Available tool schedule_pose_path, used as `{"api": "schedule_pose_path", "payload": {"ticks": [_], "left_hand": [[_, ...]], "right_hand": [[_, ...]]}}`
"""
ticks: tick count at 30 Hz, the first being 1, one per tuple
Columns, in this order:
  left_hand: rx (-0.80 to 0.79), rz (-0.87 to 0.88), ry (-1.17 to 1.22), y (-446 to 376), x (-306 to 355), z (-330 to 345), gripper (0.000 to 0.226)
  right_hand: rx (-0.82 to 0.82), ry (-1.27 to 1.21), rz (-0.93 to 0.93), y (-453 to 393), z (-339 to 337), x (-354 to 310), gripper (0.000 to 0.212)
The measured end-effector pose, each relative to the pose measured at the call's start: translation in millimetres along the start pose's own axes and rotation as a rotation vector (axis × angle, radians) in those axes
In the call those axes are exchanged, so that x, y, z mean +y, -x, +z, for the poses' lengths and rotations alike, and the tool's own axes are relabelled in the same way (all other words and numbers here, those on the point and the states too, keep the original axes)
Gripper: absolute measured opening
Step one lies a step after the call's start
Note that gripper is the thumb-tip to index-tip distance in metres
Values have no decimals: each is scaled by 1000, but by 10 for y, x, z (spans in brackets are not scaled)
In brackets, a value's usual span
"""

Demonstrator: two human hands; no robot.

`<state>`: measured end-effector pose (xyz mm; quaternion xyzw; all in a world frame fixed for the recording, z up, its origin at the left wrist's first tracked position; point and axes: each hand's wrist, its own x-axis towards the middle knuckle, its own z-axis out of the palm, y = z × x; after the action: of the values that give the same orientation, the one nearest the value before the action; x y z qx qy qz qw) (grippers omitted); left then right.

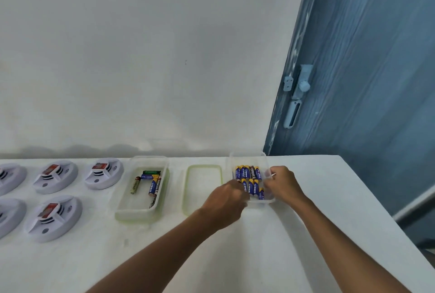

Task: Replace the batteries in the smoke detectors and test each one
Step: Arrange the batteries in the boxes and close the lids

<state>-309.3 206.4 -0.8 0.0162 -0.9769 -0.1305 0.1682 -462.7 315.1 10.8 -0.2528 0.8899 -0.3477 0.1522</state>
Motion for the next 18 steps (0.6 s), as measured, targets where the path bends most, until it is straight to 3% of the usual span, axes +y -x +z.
{"api": "schedule_pose_path", "payload": {"ticks": [5,8,11,15,18], "left_hand": [[40,48,-6,14,31,102,12],[98,73,39,104,-27,107,45],[161,-18,77,317,-192,35,63],[-19,-148,23,652,-434,-36,47],[5,-90,24,751,-463,-41,22]], "right_hand": [[-14,-2,41,-9,7,122,16],[-64,166,51,-25,-58,61,30],[94,395,-39,20,-117,-164,45],[211,222,-250,140,-31,-568,46],[160,70,-333,242,153,-747,38]]}}
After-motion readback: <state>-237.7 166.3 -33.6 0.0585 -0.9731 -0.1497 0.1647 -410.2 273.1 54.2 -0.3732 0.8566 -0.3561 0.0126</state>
